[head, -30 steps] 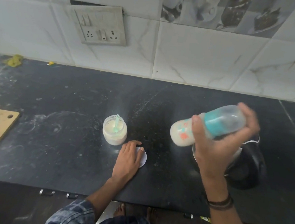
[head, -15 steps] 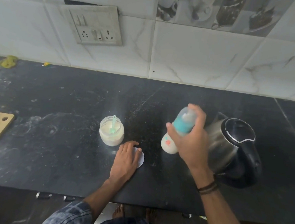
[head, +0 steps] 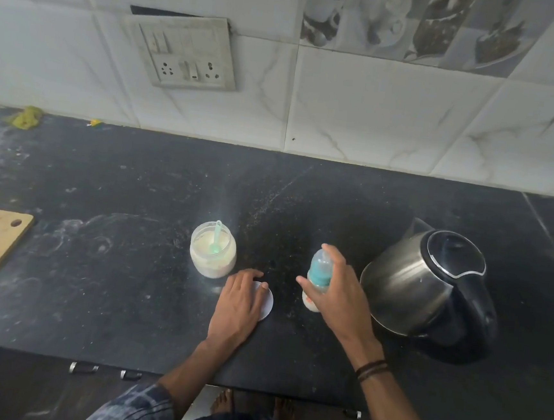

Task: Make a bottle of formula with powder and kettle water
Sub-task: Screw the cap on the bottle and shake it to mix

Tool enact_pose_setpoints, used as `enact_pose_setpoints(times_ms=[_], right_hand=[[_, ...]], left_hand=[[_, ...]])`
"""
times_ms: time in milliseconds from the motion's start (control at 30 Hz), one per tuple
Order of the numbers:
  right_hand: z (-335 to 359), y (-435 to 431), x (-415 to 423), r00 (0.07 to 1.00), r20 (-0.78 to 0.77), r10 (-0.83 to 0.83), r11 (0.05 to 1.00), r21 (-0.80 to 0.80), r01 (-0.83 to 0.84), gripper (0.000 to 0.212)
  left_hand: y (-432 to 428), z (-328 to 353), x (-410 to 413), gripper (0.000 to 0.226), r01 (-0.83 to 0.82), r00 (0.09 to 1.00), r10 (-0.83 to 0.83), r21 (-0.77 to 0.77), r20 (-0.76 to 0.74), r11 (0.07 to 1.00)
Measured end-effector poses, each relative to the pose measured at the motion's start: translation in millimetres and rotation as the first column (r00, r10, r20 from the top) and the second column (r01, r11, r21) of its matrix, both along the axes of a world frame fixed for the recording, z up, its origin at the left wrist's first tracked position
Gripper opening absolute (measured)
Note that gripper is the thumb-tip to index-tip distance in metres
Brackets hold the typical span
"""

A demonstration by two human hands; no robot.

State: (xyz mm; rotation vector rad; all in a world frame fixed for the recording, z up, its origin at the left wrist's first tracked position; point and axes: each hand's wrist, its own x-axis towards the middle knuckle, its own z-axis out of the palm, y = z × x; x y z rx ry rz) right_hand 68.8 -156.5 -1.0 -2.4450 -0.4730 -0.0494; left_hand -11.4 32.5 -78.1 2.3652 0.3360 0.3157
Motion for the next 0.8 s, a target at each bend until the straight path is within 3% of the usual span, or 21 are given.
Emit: enact_pose_setpoints(times_ms=[233,533,800], right_hand=[[-10,-1,-7,0.999,-0.033,-0.016,0.999,0.042,0.018,0.080],[-31,-3,-30,0.996,0.041,-0.077,0.995,0.069,0.074,0.115],[-34,-9,-33,0.983,-0.146,-0.108,0.986,0.111,0.125,0.130]], left_hand=[[-1,-2,0,0.038,0.006,1.000,-0.006,0.028,0.017,1.000],[0,-5,1,0.023,0.010,1.000,-0.011,0.028,0.029,1.000],[0,-4,1,0.043,0.005,1.000,-0.005,0.004,-0.008,1.000]])
